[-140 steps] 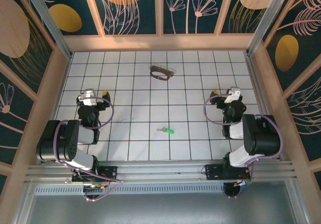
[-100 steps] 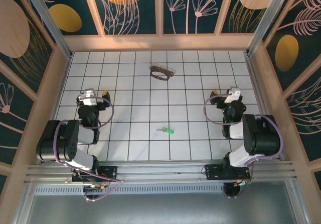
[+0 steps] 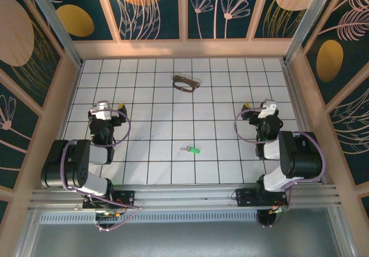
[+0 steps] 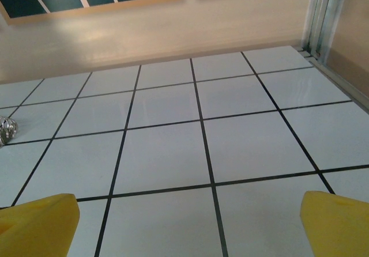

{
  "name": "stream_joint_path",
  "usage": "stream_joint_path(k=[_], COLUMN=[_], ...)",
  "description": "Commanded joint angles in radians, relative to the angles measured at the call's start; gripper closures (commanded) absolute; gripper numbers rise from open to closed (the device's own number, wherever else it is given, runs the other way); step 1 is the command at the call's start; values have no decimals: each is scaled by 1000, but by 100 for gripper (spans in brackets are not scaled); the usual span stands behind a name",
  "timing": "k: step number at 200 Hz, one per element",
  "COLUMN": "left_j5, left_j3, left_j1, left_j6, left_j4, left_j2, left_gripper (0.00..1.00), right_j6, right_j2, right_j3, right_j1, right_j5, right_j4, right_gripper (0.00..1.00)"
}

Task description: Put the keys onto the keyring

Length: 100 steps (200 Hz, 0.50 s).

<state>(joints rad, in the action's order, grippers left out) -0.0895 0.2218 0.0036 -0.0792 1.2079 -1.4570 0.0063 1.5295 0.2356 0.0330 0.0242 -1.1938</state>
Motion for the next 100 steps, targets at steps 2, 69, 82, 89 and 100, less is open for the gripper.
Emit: stream_joint_path(k=[2,69,82,89,100], left_j5=[-17,-12,-16,-15,11], left_j3=[78,233,258,272,295], left_j1=[-4,-4,-4,-4,-4], left_j6=[4,-157,-211,-245,-289], left_j4=[-176,-418,-444,-461,-481], left_j2=[97,144,138,132,118], left_gripper=[1,1,1,1,1], right_j6=[13,305,301,292,268], right_j2=[-88,-22,21,45,84], right_j3=[100,608,661,693,743], right_j1=[0,18,-13,-37,-84], right_j5=[-19,185,250,262,270], right_j4=[203,835,846,859,885], right_gripper=[1,1,1,1,3])
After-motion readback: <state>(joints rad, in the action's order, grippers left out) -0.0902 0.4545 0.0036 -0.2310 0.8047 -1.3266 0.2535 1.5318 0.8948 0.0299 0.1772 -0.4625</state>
